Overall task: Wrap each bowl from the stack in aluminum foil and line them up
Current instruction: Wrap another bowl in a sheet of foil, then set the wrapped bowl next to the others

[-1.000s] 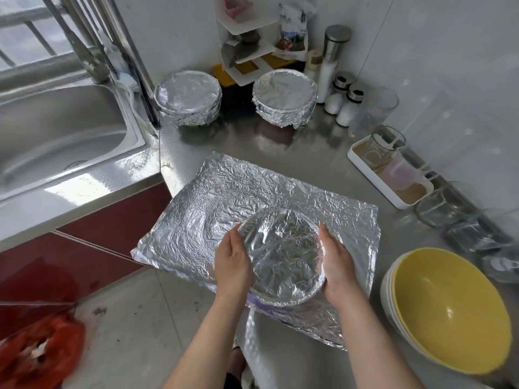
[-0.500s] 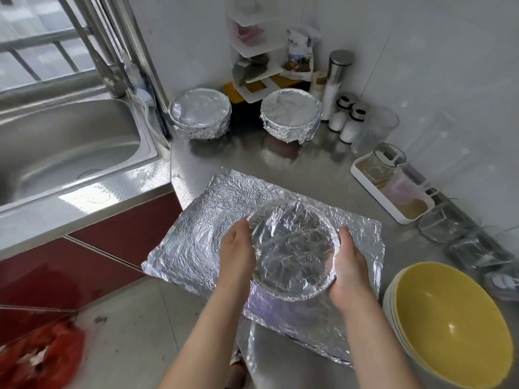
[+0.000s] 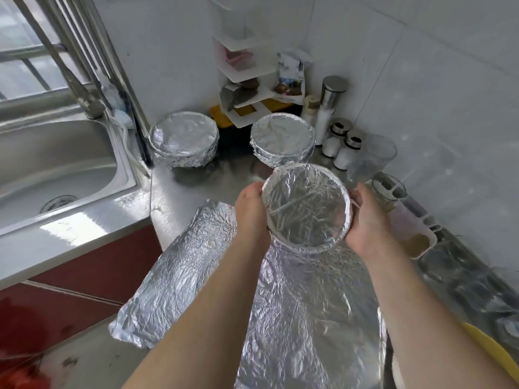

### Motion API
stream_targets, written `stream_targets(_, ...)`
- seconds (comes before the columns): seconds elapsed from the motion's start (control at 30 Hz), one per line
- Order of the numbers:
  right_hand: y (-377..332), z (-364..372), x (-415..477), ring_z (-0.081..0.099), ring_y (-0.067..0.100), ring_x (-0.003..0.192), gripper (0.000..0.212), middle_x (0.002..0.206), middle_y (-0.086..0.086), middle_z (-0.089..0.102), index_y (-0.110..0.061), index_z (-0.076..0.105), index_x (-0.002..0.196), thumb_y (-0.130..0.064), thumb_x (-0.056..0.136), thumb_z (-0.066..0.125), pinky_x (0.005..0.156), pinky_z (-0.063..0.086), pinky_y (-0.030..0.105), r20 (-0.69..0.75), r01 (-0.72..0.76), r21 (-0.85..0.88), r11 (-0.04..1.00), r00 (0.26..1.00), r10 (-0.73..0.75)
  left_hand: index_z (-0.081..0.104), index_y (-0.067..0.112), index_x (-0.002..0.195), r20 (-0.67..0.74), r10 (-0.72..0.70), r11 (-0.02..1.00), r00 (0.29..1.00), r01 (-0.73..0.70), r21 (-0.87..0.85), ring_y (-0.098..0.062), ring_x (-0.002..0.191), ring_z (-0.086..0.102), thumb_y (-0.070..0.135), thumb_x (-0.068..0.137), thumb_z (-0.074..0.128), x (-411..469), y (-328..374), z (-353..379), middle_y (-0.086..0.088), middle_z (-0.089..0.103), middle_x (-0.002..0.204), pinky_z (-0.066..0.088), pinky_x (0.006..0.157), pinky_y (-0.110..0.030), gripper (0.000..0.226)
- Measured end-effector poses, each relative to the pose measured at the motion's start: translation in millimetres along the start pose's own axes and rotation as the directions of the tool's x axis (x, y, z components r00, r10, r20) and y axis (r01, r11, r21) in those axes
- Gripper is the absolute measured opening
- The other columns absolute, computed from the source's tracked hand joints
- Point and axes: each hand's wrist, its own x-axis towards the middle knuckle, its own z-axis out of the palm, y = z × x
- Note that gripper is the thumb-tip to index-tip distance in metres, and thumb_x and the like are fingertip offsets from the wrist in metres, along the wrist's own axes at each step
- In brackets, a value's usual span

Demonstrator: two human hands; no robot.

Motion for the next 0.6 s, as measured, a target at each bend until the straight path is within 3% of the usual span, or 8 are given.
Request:
stream_targets(0.07, -4.2, -0.6, 13.8, 0.069, 0.026, 0.093, 0.036, 0.105, 0.011, 0.072, -0.016, 0.066, 0.105, -0.044, 0.1, 0.044, 0.077, 0.053, 0.039, -0.001, 0.01, -0.013, 1.0, 1.0, -0.01, 0.063, 0.005, 0.111, 0.021, -0.02, 1.0, 1.0, 0.02, -0.011, -0.035, 0.094, 0.069, 0.026, 0.088, 0.051, 17.7, -3.0, 12.1, -0.019, 0.065, 0.104, 0.053, 0.085, -0.06, 0.033)
stream_targets(0.17, -5.2, -1.5, 30.6, 0.068, 0.026, 0.101, 0.039, 0.11, 0.012, 0.072, -0.014, 0.065, 0.114, -0.042, 0.101, 0.042, 0.082, 0.052, 0.04, -0.004, 0.024, -0.076, 0.997, 1.0, -0.024, 0.06, 0.016, 0.115, 0.05, -0.001, 0.994, 0.999, -0.004, 0.107, -0.033, 0.105, 0.065, 0.025, 0.085, 0.047, 41.2, -13.3, 22.0, -0.01, 0.066, 0.112, 0.051, 0.094, -0.057, 0.034)
stream_targets(0.3, -1.7, -2.1, 45.3, 0.071, 0.018, 0.093, 0.041, 0.107, 0.006, 0.073, -0.015, 0.062, 0.119, -0.045, 0.101, 0.041, 0.069, 0.054, 0.032, 0.005, 0.034, -0.096, 0.995, 0.999, -0.033, 0.054, 0.019, 0.132, 0.029, 0.02, 0.953, 0.999, -0.027, 0.301, -0.038, 0.109, 0.062, 0.015, 0.096, 0.036, 55.2, -24.1, 24.9, -0.017, 0.065, 0.119, 0.05, 0.096, -0.055, 0.04)
stream_targets(0.4, 1.6, -8.9, 47.9, 0.071, 0.011, 0.075, 0.033, 0.083, -0.005, 0.074, -0.02, 0.065, 0.102, -0.046, 0.1, 0.044, 0.061, 0.056, 0.027, -0.019, 0.047, -0.202, 0.978, 0.999, -0.051, 0.049, 0.018, 0.137, 0.021, 0.099, 0.909, 0.995, -0.099, 0.404, -0.029, 0.075, 0.062, 0.015, 0.099, 0.039, 63.6, -23.1, 25.9, -0.016, 0.064, 0.113, 0.054, 0.067, -0.041, 0.039)
stream_targets(0.43, 3.6, -11.0, 48.2, 0.071, 0.013, 0.08, 0.03, 0.085, -0.006, 0.073, -0.024, 0.065, 0.097, -0.048, 0.098, 0.047, 0.068, 0.058, 0.032, -0.047, 0.048, -0.281, 0.958, 0.997, -0.064, 0.051, 0.018, 0.133, 0.013, 0.154, 0.873, 0.988, -0.142, 0.467, -0.032, 0.075, 0.063, 0.018, 0.097, 0.041, 66.2, -19.8, 26.2, -0.016, 0.064, 0.113, 0.054, 0.066, -0.04, 0.037)
stream_targets(0.5, 5.8, -15.1, 44.6, 0.066, 0.02, 0.092, 0.028, 0.095, -0.003, 0.068, -0.031, 0.062, 0.09, -0.054, 0.096, 0.046, 0.081, 0.057, 0.042, -0.114, 0.003, -0.421, 0.907, 0.992, -0.057, 0.061, 0.017, 0.113, -0.003, 0.269, 0.799, 0.963, -0.222, 0.559, -0.038, 0.089, 0.065, 0.024, 0.091, 0.044, 75.3, -7.3, 27.8, -0.013, 0.068, 0.104, 0.054, 0.079, -0.047, 0.029)
stream_targets(0.57, 5.5, -18.5, 40.8, 0.064, 0.024, 0.093, 0.033, 0.098, 0.002, 0.067, -0.028, 0.06, 0.088, -0.054, 0.097, 0.042, 0.076, 0.058, 0.041, -0.149, -0.021, -0.503, 0.864, 0.987, -0.062, 0.061, 0.019, 0.075, -0.015, 0.312, 0.777, 0.95, -0.246, 0.579, -0.031, 0.074, 0.061, 0.028, 0.083, 0.048, 89.2, 10.1, 33.6, -0.005, 0.064, 0.075, 0.05, 0.075, -0.039, 0.017)
stream_targets(0.6, 5.7, -21.1, 41.1, 0.066, 0.026, 0.092, 0.033, 0.097, 0.006, 0.067, -0.026, 0.06, 0.089, -0.051, 0.099, 0.041, 0.072, 0.059, 0.04, -0.145, -0.028, -0.537, 0.843, 0.988, -0.06, 0.056, 0.016, 0.063, -0.048, 0.302, 0.798, 0.952, -0.225, 0.559, -0.027, 0.067, 0.056, 0.03, 0.08, 0.05, 100.3, 17.2, 37.3, -0.003, 0.059, 0.065, 0.05, 0.071, -0.039, 0.022)
